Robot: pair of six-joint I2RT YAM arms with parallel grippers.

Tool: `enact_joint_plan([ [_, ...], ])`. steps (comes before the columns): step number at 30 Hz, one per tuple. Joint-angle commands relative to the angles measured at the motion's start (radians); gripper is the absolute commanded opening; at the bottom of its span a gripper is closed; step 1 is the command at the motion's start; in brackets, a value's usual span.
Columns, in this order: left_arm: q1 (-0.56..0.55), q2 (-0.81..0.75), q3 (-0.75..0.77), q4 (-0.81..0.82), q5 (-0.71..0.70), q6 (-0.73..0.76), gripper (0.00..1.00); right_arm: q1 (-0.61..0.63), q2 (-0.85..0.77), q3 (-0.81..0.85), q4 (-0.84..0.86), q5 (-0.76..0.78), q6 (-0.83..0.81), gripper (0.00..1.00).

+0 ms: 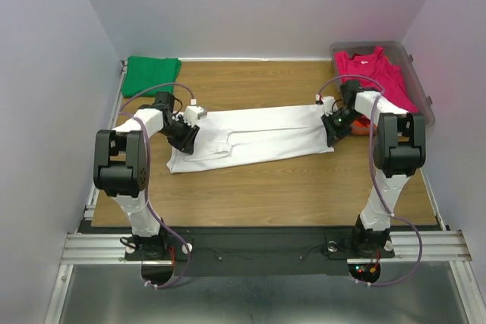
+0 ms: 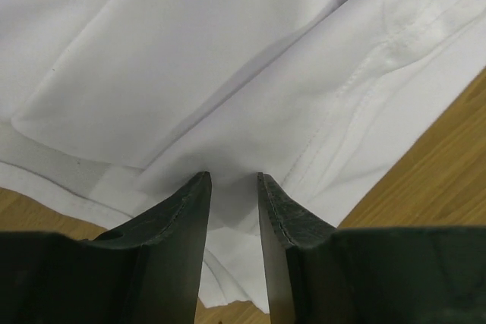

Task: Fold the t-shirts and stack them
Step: Fold the tshirt

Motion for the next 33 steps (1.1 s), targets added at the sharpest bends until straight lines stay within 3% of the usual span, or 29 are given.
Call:
enact_joint_plan([
  [1,0.000,0.026,-0.027,0.062,-0.057,-0.048,0.39,0.006,-0.034,-0.034,0.028,0.094,-0.025,0.03],
  [5,0.002,0.032,-0.039,0.071,-0.076,-0.053,0.35,0.006,-0.048,-0.031,0.030,0.113,-0.033,0.04],
  [12,0.011,-0.086,0.022,-0.022,-0.014,-0.042,0.47,0.007,-0.113,-0.006,-0.009,0.047,-0.030,0.34],
  [14,0.011,-0.126,0.046,-0.053,0.005,-0.048,0.48,0.013,-0.136,0.014,-0.035,0.010,-0.027,0.36],
  [22,-0.018,-0.148,0.054,-0.047,0.058,-0.174,0.49,0.039,-0.119,0.084,-0.040,-0.070,0.002,0.34],
  [28,-0.067,-0.108,-0.039,0.062,0.021,-0.276,0.47,0.053,-0.012,0.129,0.005,-0.074,0.024,0.22],
  [33,-0.067,-0.045,-0.076,0.113,-0.031,-0.355,0.45,0.052,0.030,0.077,0.056,-0.030,0.019,0.22],
])
